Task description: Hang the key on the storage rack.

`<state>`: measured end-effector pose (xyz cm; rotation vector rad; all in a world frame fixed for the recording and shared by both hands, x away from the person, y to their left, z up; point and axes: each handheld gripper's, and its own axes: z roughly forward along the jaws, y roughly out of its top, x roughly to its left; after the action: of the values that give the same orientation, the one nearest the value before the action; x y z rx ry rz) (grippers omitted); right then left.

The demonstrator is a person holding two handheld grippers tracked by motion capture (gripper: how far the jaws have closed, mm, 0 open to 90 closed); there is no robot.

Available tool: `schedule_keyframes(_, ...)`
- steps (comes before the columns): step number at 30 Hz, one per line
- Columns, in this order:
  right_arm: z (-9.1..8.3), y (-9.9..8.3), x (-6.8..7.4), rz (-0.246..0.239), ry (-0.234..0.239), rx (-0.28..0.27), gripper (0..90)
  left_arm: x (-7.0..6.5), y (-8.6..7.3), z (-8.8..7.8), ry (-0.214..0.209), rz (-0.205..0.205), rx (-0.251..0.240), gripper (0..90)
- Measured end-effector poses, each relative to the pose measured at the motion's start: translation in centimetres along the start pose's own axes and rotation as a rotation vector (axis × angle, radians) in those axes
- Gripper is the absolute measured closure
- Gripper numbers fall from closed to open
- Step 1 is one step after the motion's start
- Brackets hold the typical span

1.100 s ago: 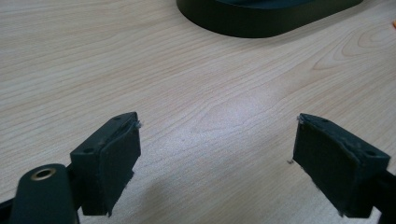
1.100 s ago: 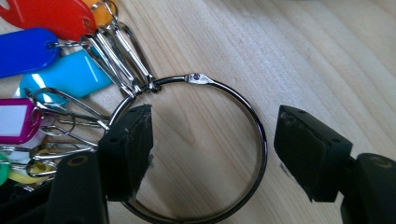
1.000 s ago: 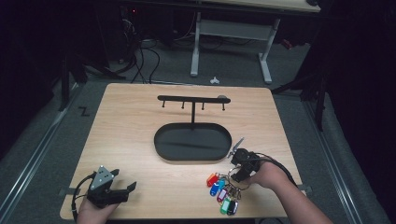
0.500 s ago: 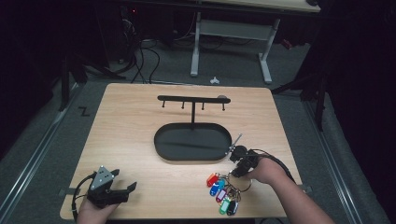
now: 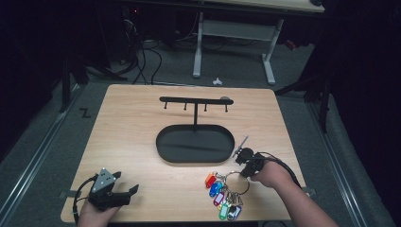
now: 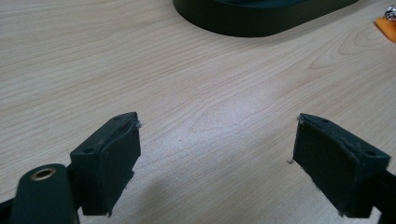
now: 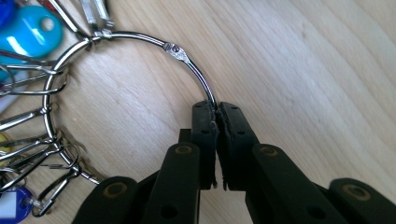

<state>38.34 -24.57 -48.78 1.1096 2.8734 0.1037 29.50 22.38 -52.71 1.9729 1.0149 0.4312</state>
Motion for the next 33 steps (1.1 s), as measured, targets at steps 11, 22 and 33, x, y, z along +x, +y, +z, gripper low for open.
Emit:
schedule_keyframes(11,0.1,1.2,0.0,-0.079,-0.002,0.038,78.4,-0.1,0.0,0.1,-0.003,0.003,0.007,15.5)
schedule_keyframes(22,0.2,2.4,0.1,-0.111,0.030,0.081,81.3,-0.1,0.0,0.1,-0.010,-0.001,0.003,15.7)
schedule_keyframes(33,0.2,2.1,0.2,-0.094,0.039,0.098,86.6,-0.2,0.0,0.1,-0.017,0.000,0.008,16.0)
